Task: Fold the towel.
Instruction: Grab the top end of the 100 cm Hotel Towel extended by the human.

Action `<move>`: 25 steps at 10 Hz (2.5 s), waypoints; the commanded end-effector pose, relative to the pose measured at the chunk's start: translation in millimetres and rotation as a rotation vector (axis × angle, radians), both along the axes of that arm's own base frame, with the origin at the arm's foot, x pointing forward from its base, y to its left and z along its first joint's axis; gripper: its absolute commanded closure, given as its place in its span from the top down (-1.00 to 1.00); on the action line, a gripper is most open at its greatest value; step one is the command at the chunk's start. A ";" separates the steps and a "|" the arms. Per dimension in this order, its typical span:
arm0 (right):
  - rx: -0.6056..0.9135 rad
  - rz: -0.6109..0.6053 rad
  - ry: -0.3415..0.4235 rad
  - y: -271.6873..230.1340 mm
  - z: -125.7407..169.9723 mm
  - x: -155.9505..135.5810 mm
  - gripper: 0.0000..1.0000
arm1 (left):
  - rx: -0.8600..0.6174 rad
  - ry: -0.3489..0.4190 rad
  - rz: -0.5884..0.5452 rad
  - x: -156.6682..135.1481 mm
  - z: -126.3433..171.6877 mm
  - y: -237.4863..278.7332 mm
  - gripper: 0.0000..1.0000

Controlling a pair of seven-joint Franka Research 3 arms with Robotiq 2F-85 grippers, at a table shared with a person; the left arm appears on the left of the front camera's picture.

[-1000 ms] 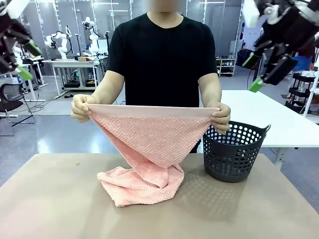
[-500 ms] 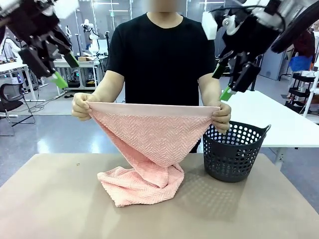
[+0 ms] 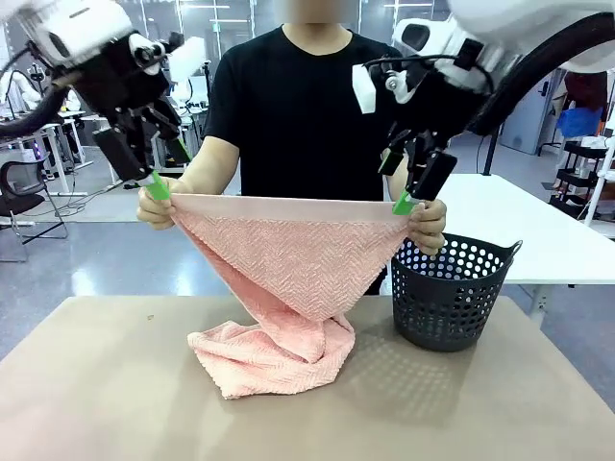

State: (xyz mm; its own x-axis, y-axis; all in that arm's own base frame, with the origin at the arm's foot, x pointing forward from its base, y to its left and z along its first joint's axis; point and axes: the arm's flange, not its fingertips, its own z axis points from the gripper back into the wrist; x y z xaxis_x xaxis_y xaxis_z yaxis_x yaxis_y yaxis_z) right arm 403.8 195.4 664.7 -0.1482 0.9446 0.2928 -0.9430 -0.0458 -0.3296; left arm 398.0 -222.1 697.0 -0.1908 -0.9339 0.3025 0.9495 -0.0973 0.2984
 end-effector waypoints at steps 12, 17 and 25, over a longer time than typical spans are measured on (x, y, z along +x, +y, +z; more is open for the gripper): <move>-0.128 -0.140 0.008 32.6 -71.6 41.9 -1.00 | 0.140 0.062 0.079 59.1 -77.1 -50.1 -0.45; -0.126 -0.156 0.003 28.7 -68.1 42.1 -1.00 | 0.151 0.064 0.082 57.1 -79.8 -47.6 -1.00; -0.106 -0.127 0.021 29.5 -64.7 43.5 -1.00 | 0.126 0.081 0.065 59.1 -80.1 -45.3 -1.00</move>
